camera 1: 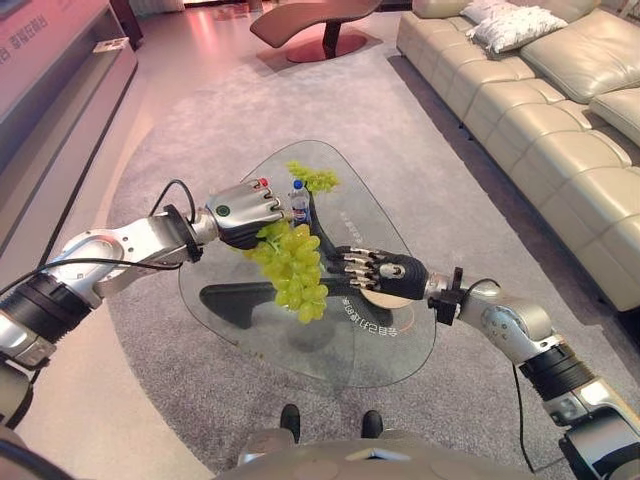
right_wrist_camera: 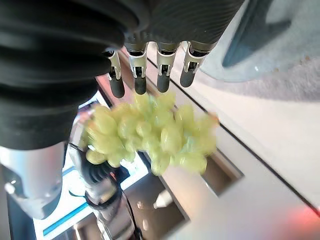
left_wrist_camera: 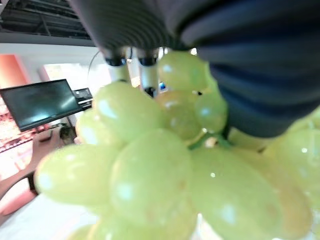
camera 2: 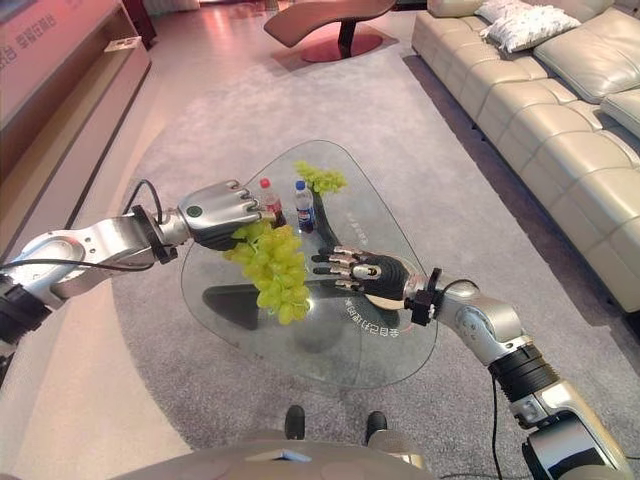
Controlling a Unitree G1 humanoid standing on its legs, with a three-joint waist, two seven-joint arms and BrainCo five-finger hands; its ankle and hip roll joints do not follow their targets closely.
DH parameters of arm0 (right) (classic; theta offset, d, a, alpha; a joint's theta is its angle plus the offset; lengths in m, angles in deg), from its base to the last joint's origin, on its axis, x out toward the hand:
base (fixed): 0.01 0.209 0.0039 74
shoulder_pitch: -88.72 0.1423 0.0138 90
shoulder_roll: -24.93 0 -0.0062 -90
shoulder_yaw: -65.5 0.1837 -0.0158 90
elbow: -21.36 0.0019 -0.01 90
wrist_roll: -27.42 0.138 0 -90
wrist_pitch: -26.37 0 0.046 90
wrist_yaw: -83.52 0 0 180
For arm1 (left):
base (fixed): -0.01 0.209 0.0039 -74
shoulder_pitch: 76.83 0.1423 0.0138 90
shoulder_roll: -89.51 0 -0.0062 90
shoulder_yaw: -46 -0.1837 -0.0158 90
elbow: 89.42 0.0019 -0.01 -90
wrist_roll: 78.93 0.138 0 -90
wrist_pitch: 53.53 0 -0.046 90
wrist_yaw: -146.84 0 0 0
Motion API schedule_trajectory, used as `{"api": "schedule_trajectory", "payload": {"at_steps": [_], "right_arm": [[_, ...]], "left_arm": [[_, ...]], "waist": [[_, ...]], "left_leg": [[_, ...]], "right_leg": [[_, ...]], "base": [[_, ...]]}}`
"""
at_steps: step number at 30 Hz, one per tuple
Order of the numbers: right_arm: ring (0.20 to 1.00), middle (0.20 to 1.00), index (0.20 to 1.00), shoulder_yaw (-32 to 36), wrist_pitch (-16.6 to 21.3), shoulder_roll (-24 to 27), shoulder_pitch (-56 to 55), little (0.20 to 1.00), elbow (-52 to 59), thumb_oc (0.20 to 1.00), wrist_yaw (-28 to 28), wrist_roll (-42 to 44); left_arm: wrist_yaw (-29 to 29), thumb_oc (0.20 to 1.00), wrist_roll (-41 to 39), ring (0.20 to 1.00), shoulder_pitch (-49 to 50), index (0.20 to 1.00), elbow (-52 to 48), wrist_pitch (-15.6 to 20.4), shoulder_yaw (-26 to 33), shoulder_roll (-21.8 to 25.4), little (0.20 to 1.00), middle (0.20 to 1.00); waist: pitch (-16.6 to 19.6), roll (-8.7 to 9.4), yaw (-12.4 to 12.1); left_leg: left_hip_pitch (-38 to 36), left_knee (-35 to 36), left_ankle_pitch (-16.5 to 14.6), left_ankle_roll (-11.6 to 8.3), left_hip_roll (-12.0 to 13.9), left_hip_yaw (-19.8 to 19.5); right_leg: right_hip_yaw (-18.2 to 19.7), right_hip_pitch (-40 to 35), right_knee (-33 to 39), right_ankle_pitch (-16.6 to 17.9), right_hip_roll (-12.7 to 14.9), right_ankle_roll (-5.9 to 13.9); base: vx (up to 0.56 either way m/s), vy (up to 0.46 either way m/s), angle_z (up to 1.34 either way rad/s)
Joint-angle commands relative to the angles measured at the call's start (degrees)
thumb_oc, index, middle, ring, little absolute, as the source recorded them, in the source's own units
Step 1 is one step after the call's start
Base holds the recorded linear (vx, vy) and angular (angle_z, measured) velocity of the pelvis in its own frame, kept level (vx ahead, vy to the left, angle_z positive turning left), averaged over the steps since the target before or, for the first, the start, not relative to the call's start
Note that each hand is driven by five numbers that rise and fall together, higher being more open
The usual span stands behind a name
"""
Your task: Pick up fruits into the plate
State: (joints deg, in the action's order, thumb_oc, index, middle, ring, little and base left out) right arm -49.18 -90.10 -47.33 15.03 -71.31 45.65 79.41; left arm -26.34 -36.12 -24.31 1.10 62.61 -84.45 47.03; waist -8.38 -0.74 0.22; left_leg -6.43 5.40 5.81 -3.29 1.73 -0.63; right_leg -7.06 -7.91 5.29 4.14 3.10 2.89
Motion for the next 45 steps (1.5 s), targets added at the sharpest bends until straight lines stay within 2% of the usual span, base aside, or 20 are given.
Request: {"api": "schedule_trajectory", "payload": {"at_steps": [1, 13, 42, 45], "right_arm": [[1.0, 1.0, 1.0, -3.0, 0.1, -3.1, 0.6, 1.0, 3.1, 1.0, -1.2, 3.8], [1.0, 1.0, 1.0, -8.1, 1.8, -8.7, -1.4, 1.0, 2.9, 1.0, 1.0, 5.1], [1.0, 1.0, 1.0, -12.1, 3.0, -12.9, -2.6, 1.0, 5.0, 1.0, 2.1, 7.3], [0.2, 0.2, 0.2, -12.2, 3.5, -13.2, -2.6, 0.2, 5.3, 0.2, 3.1, 8.2]], "left_arm": [[0.7, 0.2, -3.6, 0.2, -7.3, 0.2, -0.1, 0.1, 0.9, -2.8, 0.2, 0.2], [-2.9, 0.2, -5.5, 0.2, -7.2, 0.2, -4.5, 0.5, 0.8, -7.8, 0.2, 0.2], [-8.3, 0.2, -5.6, 0.2, -4.0, 0.2, -5.6, 0.8, 1.0, -12.0, 0.2, 0.2], [-8.5, 0.2, -5.5, 0.2, -3.7, 0.2, -5.5, 0.8, 1.1, -12.2, 0.2, 0.2]], "waist": [[3.6, 1.07, -1.0], [3.5, 0.81, -1.8], [3.0, 0.71, -2.1], [3.1, 0.71, -2.1]], "left_leg": [[-4.6, -2.3, -11.6, 1.71, -2.0, 1.8], [-5.1, -1.9, -11.6, 1.69, -2.0, 1.4], [-5.8, -1.6, -11.5, 1.74, -1.9, 1.8], [-5.9, -1.5, -11.5, 1.72, -1.8, 1.8]], "right_leg": [[-0.7, -2.4, -2.5, -6.7, 2.5, 3.59], [-1.8, -3.1, -2.3, -6.9, 2.9, 3.81], [-1.5, -3.7, -1.7, -6.8, 2.8, 3.83], [-1.7, -3.7, -1.7, -6.8, 2.8, 3.82]], "base": [[0.0, 0.0, 0.0], [0.0, 0.006, 0.02], [0.0, 0.0, 0.0], [0.0, 0.0, 0.0]]}}
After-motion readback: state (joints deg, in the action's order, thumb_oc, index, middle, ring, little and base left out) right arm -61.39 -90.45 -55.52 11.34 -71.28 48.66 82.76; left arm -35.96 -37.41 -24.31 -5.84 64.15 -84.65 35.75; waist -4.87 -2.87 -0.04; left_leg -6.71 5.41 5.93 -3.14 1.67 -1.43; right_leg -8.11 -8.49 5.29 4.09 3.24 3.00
